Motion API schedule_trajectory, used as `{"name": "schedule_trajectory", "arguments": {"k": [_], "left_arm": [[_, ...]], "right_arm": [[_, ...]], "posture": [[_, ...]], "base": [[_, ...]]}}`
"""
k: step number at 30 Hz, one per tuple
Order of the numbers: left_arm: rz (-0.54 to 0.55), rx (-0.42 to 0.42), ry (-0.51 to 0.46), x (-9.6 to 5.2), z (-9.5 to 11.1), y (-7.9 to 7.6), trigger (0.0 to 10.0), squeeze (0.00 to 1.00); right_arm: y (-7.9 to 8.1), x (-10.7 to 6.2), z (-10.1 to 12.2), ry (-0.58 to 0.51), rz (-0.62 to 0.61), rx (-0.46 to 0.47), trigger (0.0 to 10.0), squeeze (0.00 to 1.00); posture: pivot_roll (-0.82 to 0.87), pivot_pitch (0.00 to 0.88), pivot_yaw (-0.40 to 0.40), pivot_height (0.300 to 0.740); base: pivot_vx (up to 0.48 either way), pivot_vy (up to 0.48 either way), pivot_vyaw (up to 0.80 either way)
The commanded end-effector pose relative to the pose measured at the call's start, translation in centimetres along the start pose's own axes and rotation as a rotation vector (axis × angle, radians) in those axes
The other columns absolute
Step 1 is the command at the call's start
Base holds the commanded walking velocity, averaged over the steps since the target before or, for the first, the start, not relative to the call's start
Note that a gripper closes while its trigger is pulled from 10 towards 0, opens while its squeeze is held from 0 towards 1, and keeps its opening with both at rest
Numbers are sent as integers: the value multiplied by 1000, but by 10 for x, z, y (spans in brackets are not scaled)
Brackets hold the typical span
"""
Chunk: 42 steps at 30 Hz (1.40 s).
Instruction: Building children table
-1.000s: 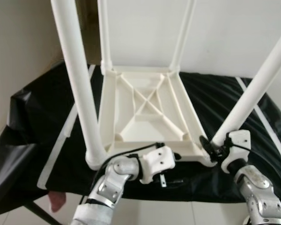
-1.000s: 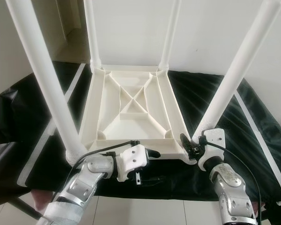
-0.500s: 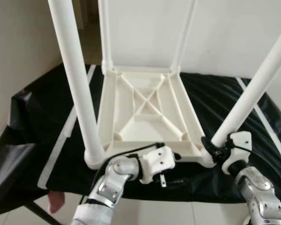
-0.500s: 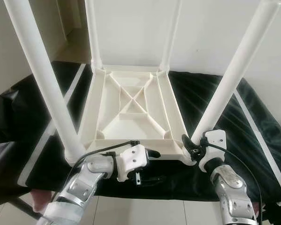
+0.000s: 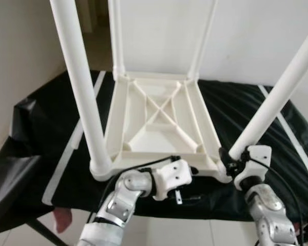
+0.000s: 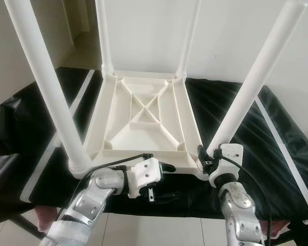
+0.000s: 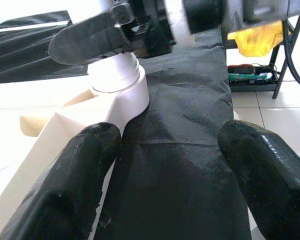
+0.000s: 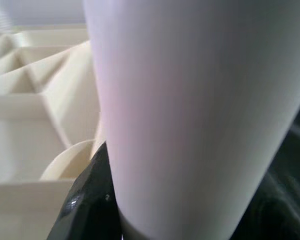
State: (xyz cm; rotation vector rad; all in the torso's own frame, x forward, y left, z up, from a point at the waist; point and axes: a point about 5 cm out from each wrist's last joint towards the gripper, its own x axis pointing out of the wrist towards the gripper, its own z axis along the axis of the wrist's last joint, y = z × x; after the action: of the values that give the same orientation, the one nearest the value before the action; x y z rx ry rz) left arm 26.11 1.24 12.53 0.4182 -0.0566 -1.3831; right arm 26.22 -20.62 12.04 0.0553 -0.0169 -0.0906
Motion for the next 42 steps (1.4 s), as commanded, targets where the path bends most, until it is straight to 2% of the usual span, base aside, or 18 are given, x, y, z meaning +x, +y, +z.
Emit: {"name": "schedule_trajectory", "arguments": {"k": [1,7,8,11,16,18,23,24,26,27,32,37,38,41,42], "left_arm": [[140,5,-2,0,2,7,10000,0],[140,3,1,-1,2,7,10000,0],[141,4,1,-1,2,7,10000,0],[141,0,-1,-1,2,7,10000,0],[139,-1,0,0,2,7,10000,0],[143,1,3,-1,2,7,10000,0],[155,3,7,-5,2,10,10000,0],[158,2,7,-5,2,10,10000,0],[158,2,7,-5,2,10,10000,0],[160,1,7,-5,2,10,10000,0],[150,-11,-7,-4,3,5,10000,0],[132,-18,-13,-5,3,3,10000,0],[117,-20,-19,-7,3,1,10000,0],[83,-34,-35,-12,5,0,10000,0],[58,-62,-49,-21,5,0,10000,0]], "right_arm": [[-15,0,-2,23,-138,4,10000,0],[-15,0,-5,46,-259,-4,10000,0],[-14,-1,-8,53,-351,-6,10000,0],[-12,-1,-9,53,-413,-10,10000,0],[-10,-1,-9,50,-438,-22,10000,0],[4,3,-4,5,-437,31,10000,0],[8,5,-1,-23,-421,49,10000,0],[8,5,-1,-27,-410,57,10000,502],[8,5,-1,-27,-410,57,10000,502],[7,5,0,-31,-407,61,10000,1000],[8,-2,11,-108,-368,46,10000,1000],[12,-7,12,-132,-341,21,10000,1000],[13,-9,12,-141,-329,4,10000,0],[14,-12,12,-151,-305,-12,10000,0],[13,-13,10,-147,-292,-10,10000,0]], "posture": [[-10,0,-64,740],[-7,0,-65,740],[-10,0,-62,740],[-10,0,-62,740],[-10,0,-59,740],[7,0,-73,740],[15,0,-77,740],[16,0,-78,740],[16,0,-78,740],[16,0,-78,740],[5,0,-73,740],[2,0,-72,740],[1,0,-72,740],[-3,0,-70,740],[-8,0,-66,740]], "base": [[0,0,0],[0,0,0],[0,0,0],[0,0,0],[0,0,0],[0,0,0],[0,0,0],[0,0,0],[0,0,0],[0,0,0],[0,0,0],[0,0,0],[0,0,0],[0,0,0],[0,0,0]]}}
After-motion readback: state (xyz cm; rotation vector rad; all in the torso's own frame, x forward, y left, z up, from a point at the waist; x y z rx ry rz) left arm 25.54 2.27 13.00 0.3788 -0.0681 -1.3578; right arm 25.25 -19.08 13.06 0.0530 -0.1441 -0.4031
